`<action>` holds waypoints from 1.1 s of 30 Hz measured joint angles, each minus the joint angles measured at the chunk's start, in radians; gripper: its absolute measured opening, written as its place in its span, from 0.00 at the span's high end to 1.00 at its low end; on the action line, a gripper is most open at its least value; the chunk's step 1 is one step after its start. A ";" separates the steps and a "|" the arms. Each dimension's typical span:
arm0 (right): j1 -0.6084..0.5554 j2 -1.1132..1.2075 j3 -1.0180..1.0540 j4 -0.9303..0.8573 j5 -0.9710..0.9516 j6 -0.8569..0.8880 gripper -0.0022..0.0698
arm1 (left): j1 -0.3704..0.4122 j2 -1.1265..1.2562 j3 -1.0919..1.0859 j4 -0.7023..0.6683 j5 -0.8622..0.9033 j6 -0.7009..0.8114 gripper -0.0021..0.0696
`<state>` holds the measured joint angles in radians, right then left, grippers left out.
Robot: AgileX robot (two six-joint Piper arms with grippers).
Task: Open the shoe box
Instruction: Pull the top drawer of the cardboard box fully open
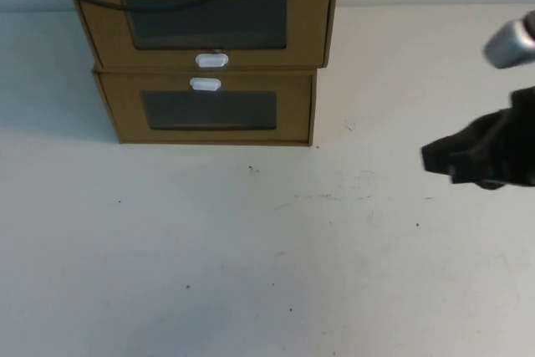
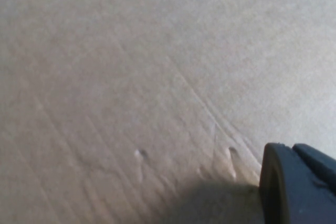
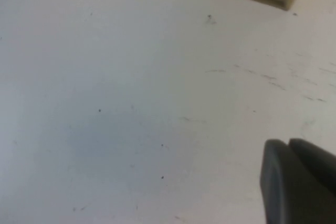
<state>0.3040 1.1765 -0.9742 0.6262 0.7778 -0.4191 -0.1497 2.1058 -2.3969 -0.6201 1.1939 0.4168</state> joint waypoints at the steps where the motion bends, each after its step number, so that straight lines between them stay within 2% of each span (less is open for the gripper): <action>1: 0.051 0.040 -0.036 -0.039 -0.009 0.023 0.99 | 0.000 0.000 0.000 0.000 0.000 -0.002 0.98; 7: 0.343 0.260 -0.246 -0.393 -0.038 0.198 0.99 | 0.000 0.000 0.000 0.000 0.000 -0.011 0.98; 12: 0.530 0.408 -0.348 -0.828 -0.072 0.375 0.99 | 0.000 0.000 0.000 0.000 0.000 -0.017 0.98; 16: 0.631 0.494 -0.362 -1.228 -0.118 0.547 0.99 | 0.000 0.000 0.000 0.000 0.002 -0.021 0.98; 22: 0.688 0.605 -0.364 -1.831 -0.166 0.889 0.99 | 0.000 0.000 0.000 0.000 0.004 -0.021 0.98; 26: 0.689 0.663 -0.367 -2.146 -0.189 1.079 0.99 | 0.000 0.000 0.000 0.000 0.006 -0.025 0.98; 28: 0.689 0.692 -0.380 -2.221 -0.201 1.127 0.99 | 0.000 0.000 0.000 0.000 0.006 -0.027 0.98; 33: 0.689 0.753 -0.433 -2.268 -0.205 1.128 0.95 | 0.000 0.000 0.000 0.000 0.007 -0.029 0.98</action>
<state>0.9928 1.9299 -1.4075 -1.6418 0.5726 0.7093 -0.1497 2.1058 -2.3969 -0.6201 1.2006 0.3880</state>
